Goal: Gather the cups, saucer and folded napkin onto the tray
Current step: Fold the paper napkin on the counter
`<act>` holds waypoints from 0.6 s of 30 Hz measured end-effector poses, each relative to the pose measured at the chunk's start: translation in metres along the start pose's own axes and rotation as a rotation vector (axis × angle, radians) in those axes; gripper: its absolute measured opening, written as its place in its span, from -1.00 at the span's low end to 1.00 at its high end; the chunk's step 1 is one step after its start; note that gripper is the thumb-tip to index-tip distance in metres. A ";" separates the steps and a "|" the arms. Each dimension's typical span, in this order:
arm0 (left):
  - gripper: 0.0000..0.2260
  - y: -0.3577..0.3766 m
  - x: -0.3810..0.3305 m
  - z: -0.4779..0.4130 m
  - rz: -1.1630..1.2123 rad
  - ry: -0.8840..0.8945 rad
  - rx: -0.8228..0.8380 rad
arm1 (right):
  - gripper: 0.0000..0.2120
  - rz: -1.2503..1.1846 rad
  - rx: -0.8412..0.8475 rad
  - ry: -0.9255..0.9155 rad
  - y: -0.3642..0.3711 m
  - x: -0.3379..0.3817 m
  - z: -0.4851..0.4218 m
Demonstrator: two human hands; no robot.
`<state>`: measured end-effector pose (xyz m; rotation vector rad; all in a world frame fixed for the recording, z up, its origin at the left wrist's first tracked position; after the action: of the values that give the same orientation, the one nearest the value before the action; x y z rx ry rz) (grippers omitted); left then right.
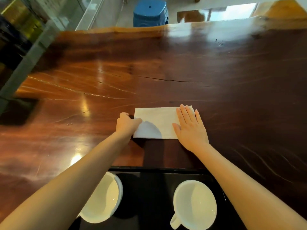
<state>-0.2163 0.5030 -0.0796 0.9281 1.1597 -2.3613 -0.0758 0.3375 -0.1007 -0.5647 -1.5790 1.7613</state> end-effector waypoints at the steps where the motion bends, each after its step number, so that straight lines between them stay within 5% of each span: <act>1: -0.58 0.001 -0.001 -0.002 0.031 -0.016 0.043 | -0.42 -0.006 -0.003 0.015 0.000 0.000 0.000; 4: -0.96 0.003 -0.011 -0.003 0.093 0.048 0.150 | -0.39 -0.006 0.005 0.052 0.001 0.000 0.000; 18: -0.90 0.008 -0.053 0.028 -0.037 0.414 0.011 | -0.16 0.109 0.143 0.068 -0.014 0.011 -0.009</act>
<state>-0.1844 0.4772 -0.0350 1.4601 1.3172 -2.2675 -0.0734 0.3519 -0.0868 -0.6444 -1.3869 1.8981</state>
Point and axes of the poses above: each hand's wrist, its own z-axis away from the middle knuckle, its own y-axis out of the palm, x = y × z, the point moved 6 cm from there along -z, towards the middle knuckle, and after that the axes turned 10 degrees about y, right-handed, at the moved point
